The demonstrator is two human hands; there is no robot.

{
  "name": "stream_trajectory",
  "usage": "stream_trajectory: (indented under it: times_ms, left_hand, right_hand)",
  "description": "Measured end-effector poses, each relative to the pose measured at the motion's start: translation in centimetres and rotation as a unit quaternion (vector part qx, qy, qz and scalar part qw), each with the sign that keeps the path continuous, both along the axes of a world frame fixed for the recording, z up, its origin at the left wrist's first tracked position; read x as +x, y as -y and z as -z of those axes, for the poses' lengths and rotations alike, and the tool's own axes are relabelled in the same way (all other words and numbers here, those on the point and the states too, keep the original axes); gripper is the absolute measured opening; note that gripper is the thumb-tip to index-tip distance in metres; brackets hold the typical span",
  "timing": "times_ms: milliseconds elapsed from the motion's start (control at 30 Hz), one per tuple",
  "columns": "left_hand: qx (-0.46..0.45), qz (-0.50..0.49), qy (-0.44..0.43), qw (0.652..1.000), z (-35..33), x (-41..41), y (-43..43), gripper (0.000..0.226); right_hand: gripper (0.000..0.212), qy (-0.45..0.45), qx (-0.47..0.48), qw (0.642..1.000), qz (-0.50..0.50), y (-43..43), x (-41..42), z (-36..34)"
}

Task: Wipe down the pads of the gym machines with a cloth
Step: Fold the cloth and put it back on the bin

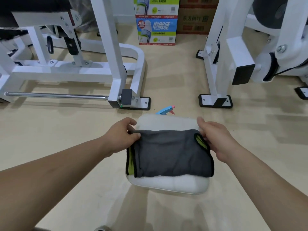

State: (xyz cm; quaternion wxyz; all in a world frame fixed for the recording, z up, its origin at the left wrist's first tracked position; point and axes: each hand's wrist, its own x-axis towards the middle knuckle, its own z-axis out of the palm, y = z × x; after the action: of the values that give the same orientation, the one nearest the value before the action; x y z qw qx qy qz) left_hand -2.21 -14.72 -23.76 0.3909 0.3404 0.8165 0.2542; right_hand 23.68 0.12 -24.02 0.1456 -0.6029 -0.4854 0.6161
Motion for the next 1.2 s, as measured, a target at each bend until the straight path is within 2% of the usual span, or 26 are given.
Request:
stream_trajectory:
  times_ms: [67,167,267,333,400,433,533,600,667,767,933,1067,1133,1200]
  left_hand:
    - [-0.038,0.026,-0.019,0.999,0.7,0.1,0.3,0.046]
    - [-0.055,0.061,-0.067,0.994,1.8,0.4,0.6,0.053]
    - [-0.079,0.048,-0.09,0.992,2.5,0.1,0.5,0.066]
    - [-0.109,0.018,-0.048,0.993,2.6,-0.4,0.4,0.068]
    - [-0.136,0.019,-0.025,0.99,2.3,-0.7,0.3,0.064]
    - [-0.152,0.039,-0.038,0.987,2.2,-0.6,0.3,0.064]
    - [-0.192,0.117,-0.174,0.959,2.1,0.2,-0.2,0.064]
    - [-0.2,0.151,-0.239,0.938,1.8,0.7,-0.4,0.064]
    - [-0.193,0.15,-0.247,0.938,1.7,0.9,-0.4,0.062]
    - [-0.156,0.149,-0.255,0.943,2.0,1.1,-0.1,0.054]
    - [-0.115,0.139,-0.19,0.965,2.4,1.8,0.3,0.032]
    - [-0.052,0.184,-0.249,0.949,1.6,2.7,-0.1,0.015]
    - [0.001,0.155,-0.196,0.968,0.5,2.8,-0.5,0.012]
    - [0.046,0.07,-0.116,0.99,-0.3,2.3,-0.8,0.012]
  right_hand:
    - [0.043,0.021,0.024,0.998,-0.052,0.6,-0.2,0.1]
    - [0.052,0.125,0.125,0.976,-0.131,1.4,-0.6,0.9]
    - [0.04,0.153,0.218,0.96,-0.091,1.0,-0.7,1.4]
    - [0.038,0.146,0.247,0.957,-0.033,0.4,-0.3,1.6]
    - [0.039,0.161,0.248,0.955,-0.014,-0.1,0.2,2.0]
    - [0.044,0.181,0.236,0.954,-0.043,-0.2,0.4,2.2]
    - [0.065,0.244,0.179,0.932,-0.2,0.3,0.5,2.6]
    - [0.055,0.283,0.224,0.899,-0.248,0.5,0.1,2.5]
    - [0.032,0.301,0.267,0.883,-0.24,0.7,-0.2,2.3]
    - [0.023,0.315,0.269,0.87,-0.268,1.3,-0.9,2.1]
    - [0.017,0.248,0.272,0.89,-0.27,1.8,-1.2,1.3]
    - [0.014,0.168,0.233,0.934,-0.213,1.8,-1.0,1.3]
    - [0.013,0.131,0.207,0.956,-0.163,1.6,-0.8,1.2]
    - [0.018,0.107,0.176,0.971,-0.12,1.4,-0.7,1.1]
